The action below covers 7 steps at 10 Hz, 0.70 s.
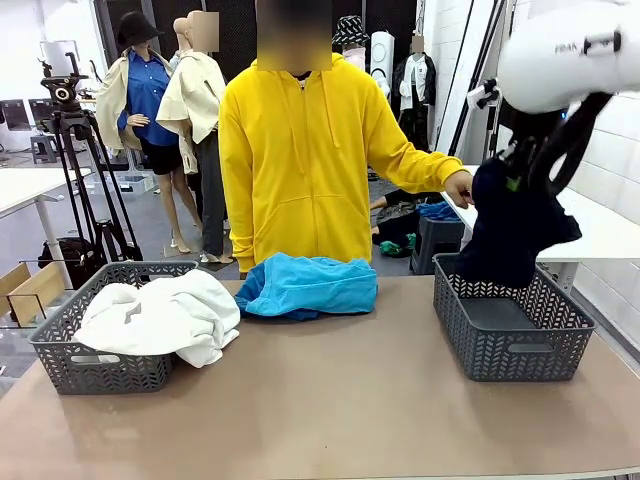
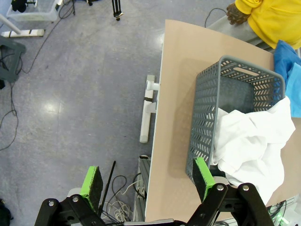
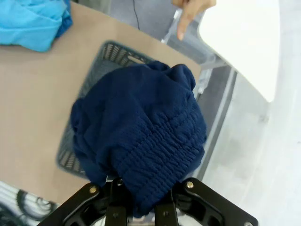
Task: Sort the tops and bottoms.
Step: Sort the clothes according to human instructions.
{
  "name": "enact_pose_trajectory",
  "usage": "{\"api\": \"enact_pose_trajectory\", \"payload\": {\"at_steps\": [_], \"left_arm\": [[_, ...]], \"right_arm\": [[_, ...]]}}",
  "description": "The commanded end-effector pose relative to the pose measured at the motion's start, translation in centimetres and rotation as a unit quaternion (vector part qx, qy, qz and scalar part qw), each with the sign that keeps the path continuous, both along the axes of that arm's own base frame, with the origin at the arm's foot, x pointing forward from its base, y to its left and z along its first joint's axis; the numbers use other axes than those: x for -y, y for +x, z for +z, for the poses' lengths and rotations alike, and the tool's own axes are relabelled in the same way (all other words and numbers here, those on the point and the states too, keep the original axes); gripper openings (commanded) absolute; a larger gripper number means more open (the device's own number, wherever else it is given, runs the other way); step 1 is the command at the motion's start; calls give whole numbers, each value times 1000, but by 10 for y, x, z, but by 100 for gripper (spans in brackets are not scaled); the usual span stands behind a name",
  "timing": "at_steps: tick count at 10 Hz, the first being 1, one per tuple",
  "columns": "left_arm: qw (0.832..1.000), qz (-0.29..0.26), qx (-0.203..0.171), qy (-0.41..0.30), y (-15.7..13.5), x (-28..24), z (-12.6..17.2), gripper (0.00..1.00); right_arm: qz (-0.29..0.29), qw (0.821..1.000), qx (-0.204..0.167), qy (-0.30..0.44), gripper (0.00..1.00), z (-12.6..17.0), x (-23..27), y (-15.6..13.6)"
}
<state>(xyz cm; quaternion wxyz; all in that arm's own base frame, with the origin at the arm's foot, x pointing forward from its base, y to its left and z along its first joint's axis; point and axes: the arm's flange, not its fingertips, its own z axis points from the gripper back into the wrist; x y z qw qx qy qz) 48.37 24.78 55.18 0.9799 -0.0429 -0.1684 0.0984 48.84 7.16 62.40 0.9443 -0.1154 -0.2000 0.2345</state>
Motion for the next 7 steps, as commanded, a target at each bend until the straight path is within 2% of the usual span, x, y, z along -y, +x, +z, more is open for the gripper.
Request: {"api": "enact_pose_trajectory", "payload": {"at_steps": [1, 3, 7], "left_arm": [[1000, -1, -1, 3, -1, -1, 1, 100], [1000, -1, -1, 3, -1, -1, 1, 100], [1000, -1, -1, 3, -1, -1, 1, 100]], "right_arm": [[-31, 999, 29, 29, 0, -29, 10, -2], [-33, 998, 29, 55, 0, -61, 18, 12], [-31, 996, -24, 77, 0, -125, 22, 26]]}}
